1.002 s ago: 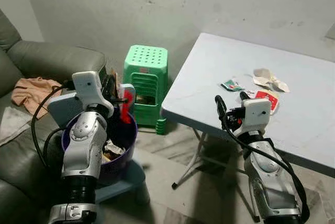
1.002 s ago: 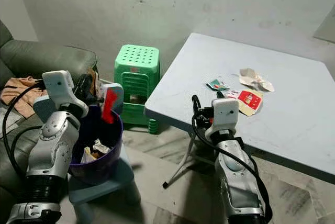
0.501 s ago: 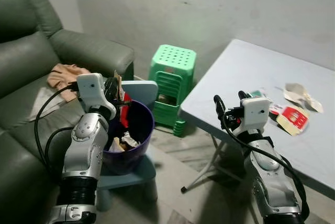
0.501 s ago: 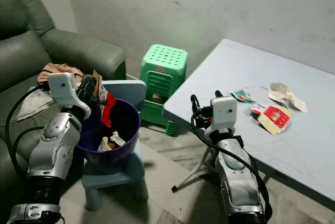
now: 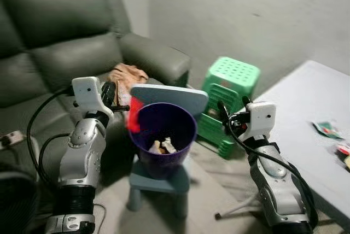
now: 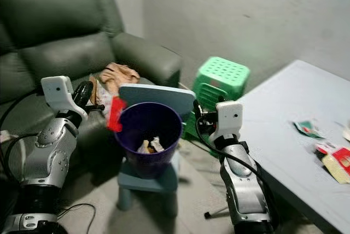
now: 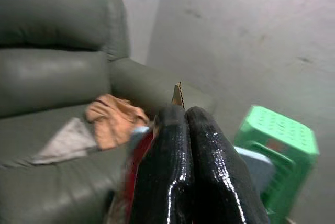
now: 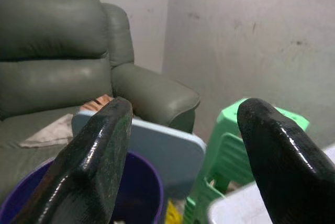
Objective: Picking trash to rubbish bin
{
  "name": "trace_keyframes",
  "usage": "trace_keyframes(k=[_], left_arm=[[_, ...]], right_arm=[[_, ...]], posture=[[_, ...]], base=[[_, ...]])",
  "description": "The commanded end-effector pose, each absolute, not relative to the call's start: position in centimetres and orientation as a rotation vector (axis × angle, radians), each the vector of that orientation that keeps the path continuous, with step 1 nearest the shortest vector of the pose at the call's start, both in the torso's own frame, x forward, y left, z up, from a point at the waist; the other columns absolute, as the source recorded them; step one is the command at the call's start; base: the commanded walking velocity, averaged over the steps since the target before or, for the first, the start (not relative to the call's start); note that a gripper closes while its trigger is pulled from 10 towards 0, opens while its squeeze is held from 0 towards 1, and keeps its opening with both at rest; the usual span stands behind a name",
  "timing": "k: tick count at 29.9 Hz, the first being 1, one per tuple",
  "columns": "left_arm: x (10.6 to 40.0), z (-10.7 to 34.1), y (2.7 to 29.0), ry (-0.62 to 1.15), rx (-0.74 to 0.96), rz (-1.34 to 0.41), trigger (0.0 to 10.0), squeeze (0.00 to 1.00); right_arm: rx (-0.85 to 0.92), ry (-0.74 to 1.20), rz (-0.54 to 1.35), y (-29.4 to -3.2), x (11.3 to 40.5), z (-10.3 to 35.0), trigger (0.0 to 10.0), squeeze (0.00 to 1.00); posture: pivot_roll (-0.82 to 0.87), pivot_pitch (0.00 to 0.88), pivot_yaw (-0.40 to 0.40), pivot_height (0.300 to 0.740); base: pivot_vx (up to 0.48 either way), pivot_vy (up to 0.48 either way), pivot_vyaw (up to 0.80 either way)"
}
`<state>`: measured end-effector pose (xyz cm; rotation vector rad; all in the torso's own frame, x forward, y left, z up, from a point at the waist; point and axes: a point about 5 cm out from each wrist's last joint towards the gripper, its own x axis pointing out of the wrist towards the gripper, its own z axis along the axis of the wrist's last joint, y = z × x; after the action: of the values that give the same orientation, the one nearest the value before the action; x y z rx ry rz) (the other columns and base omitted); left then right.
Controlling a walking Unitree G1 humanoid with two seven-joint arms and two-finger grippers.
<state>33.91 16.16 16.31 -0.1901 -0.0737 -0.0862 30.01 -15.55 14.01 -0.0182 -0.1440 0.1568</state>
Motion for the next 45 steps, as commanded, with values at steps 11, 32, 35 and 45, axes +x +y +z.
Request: trace_keyframes(k=[11,32,35,45], left_arm=[[33.6,16.9,16.9,-0.11,-0.166,-0.091,10.0,0.0],[34.3,18.0,19.7,-0.131,-0.116,-0.065,10.0,0.0],[34.3,18.0,19.7,-0.125,-0.128,-0.054,10.0,0.0],[34.2,18.0,19.3,-0.133,-0.16,-0.065,10.0,0.0]], right_arm=[[-0.07,-0.158,0.207,-16.5,30.3,14.9,10.0,0.0],[-0.116,-0.181,0.335,-16.3,30.5,16.4,10.0,0.0],[-0.11,-0.182,0.339,-16.3,30.5,16.5,10.0,0.0],[-0.103,-0.177,0.349,-16.2,30.5,16.5,10.0,0.0]], posture=[[-0.02,0.006,-0.099,0.74],[-0.02,0.041,-0.113,0.74],[-0.02,0.046,-0.112,0.74],[-0.02,0.055,-0.113,0.74]], base=[[0.0,0.0,0.0],[0.0,0.0,0.0],[0.0,0.0,0.0],[0.224,0.0,0.0]])
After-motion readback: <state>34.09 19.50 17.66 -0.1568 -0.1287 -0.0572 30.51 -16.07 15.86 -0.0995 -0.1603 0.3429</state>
